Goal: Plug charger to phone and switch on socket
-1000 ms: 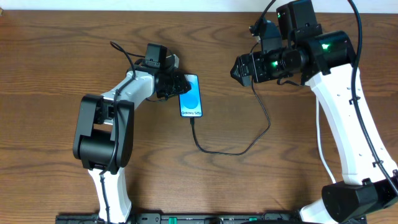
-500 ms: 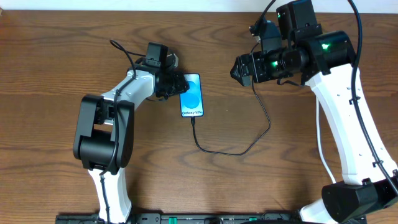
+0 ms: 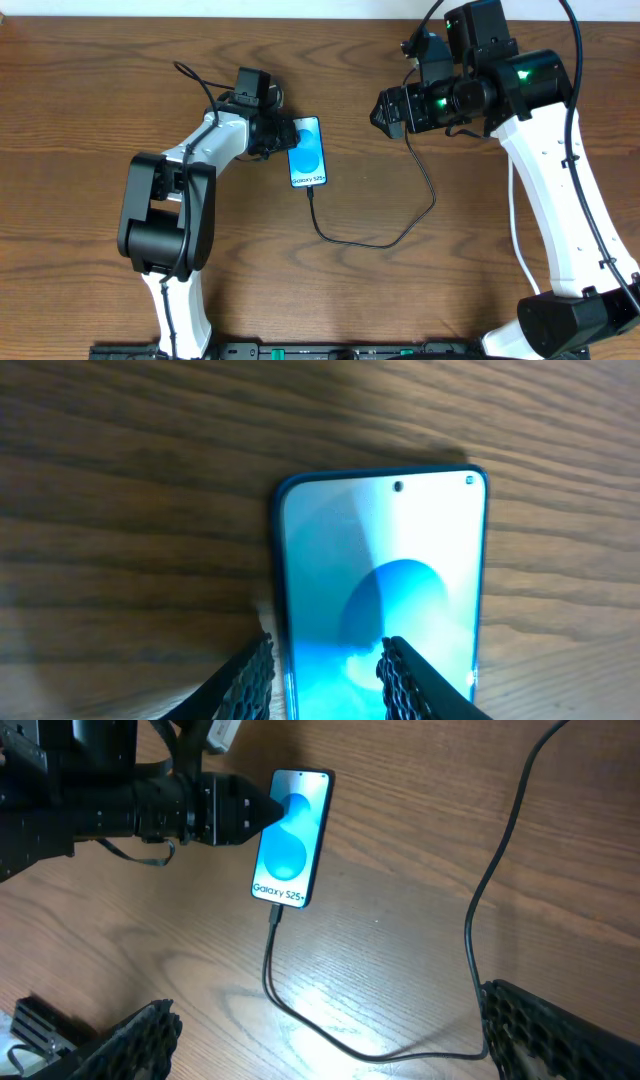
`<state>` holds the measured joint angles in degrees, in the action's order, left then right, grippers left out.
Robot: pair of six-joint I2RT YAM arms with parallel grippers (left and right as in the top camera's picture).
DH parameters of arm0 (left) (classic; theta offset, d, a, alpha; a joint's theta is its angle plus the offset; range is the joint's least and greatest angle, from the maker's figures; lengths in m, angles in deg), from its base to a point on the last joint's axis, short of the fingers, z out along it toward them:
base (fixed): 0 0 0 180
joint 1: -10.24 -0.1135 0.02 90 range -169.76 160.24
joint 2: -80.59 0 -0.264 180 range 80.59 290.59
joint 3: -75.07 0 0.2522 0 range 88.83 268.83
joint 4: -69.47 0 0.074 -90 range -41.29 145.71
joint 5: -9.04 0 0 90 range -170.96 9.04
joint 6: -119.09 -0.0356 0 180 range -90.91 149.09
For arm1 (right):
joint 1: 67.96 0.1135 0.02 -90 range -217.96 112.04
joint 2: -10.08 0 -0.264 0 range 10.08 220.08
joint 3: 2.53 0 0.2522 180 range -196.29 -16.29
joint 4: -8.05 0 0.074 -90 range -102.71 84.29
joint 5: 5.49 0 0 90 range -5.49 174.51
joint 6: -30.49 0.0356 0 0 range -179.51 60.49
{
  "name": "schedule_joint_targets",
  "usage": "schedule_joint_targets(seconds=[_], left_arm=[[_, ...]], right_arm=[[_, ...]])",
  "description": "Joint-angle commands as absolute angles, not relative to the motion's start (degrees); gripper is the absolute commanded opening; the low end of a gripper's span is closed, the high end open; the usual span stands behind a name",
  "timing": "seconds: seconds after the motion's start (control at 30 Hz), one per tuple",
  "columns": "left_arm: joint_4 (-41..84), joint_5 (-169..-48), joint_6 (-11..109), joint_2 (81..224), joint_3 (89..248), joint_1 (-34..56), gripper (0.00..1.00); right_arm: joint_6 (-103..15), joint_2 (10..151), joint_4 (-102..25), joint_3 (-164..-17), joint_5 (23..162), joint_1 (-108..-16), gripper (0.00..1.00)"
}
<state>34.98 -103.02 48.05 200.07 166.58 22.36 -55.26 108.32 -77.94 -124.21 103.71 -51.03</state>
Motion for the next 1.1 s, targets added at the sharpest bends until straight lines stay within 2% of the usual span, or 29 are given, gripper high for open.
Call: schedule_joint_targets(seconds=[0.0,0.37,0.47,1.07], left_arm=[[32.9,-96.5,46.7,201.4,166.0,22.1,0.38],[30.0,-91.3,44.7,197.9,167.6,22.1,0.39],[29.5,-88.5,44.2,193.5,167.7,21.9,0.42],[20.8,-87.8,44.3,166.1,167.7,20.5,0.42]], right_arm=[[-56.0,107.9,-78.2,-124.1,103.2,-49.9,0.95],[-56.0,107.9,-77.7,-124.1,103.0,-50.0,0.96],[-56.0,107.9,-76.9,-124.1,103.0,-50.1,0.96],[-54.7,107.9,-75.3,-124.1,103.1,-55.2,0.96]])
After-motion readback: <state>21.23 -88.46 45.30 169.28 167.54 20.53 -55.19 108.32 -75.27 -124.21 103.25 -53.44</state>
